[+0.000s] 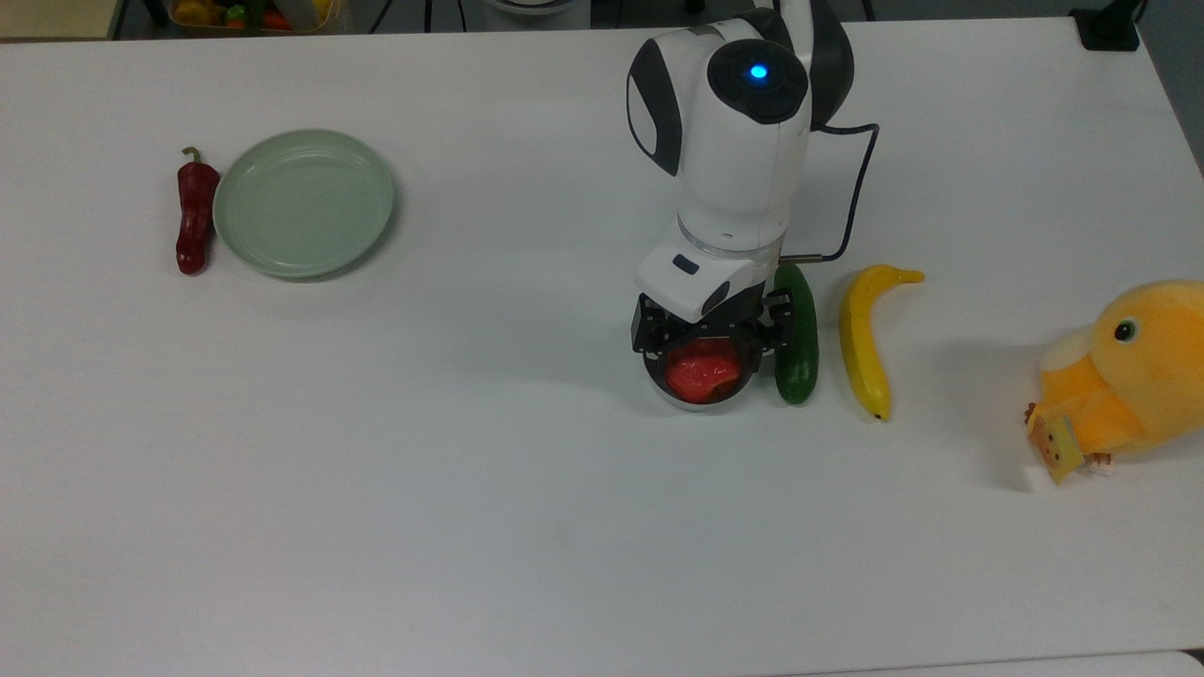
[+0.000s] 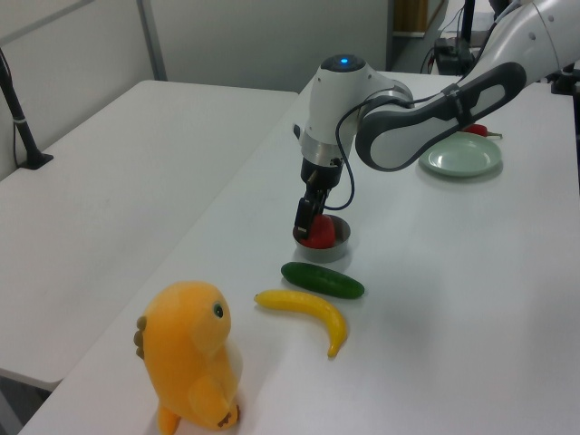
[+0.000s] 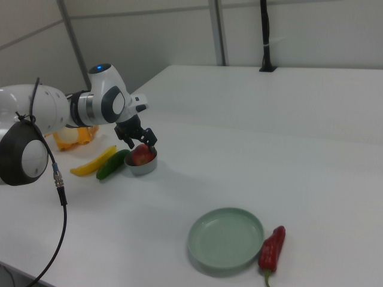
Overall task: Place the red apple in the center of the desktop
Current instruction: 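Close the gripper around the red apple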
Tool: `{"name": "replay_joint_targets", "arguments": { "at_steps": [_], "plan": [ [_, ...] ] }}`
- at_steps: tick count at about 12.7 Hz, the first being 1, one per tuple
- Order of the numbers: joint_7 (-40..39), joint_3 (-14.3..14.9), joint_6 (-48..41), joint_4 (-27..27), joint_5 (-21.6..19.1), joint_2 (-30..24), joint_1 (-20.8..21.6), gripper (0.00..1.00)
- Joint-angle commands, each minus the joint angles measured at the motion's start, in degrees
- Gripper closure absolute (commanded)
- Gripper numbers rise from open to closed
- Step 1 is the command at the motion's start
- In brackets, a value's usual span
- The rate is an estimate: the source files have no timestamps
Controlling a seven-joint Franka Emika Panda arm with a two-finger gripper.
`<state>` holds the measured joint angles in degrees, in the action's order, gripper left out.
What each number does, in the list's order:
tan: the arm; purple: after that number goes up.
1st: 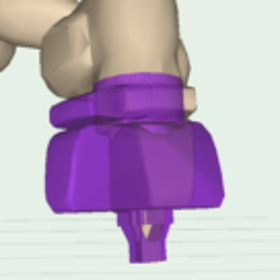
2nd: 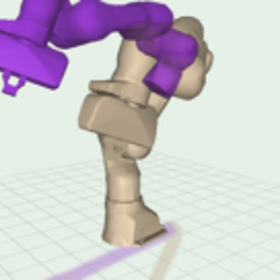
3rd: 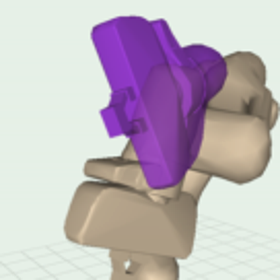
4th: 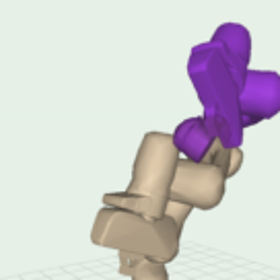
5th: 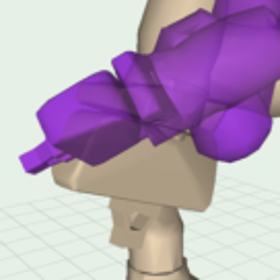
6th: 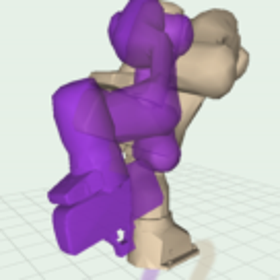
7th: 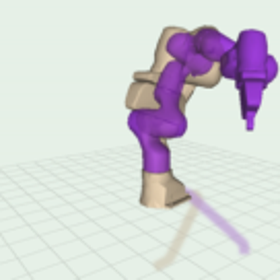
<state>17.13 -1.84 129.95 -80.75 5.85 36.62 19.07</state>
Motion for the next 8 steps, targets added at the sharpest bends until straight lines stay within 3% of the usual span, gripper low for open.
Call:
{"name": "replay_joint_targets", "arguments": {
  "at_steps": [1, 4, 5, 8],
  "plan": [
    [1.2, 0.2, 0.3, 0.8, 1.9, 0.6, 0.5, 0.00],
    [1.4, 0.1, 0.1, 0.3, 3.6, 0.6, 0.5, 0.43],
    [1.7, 0.1, 0.1, 0.3, 3.6, 0.6, 0.5, 0.51],
    [1.8, 0.1, -0.1, 0.3, 3.5, 0.1, 0.4, 0.51]
  ]
}}
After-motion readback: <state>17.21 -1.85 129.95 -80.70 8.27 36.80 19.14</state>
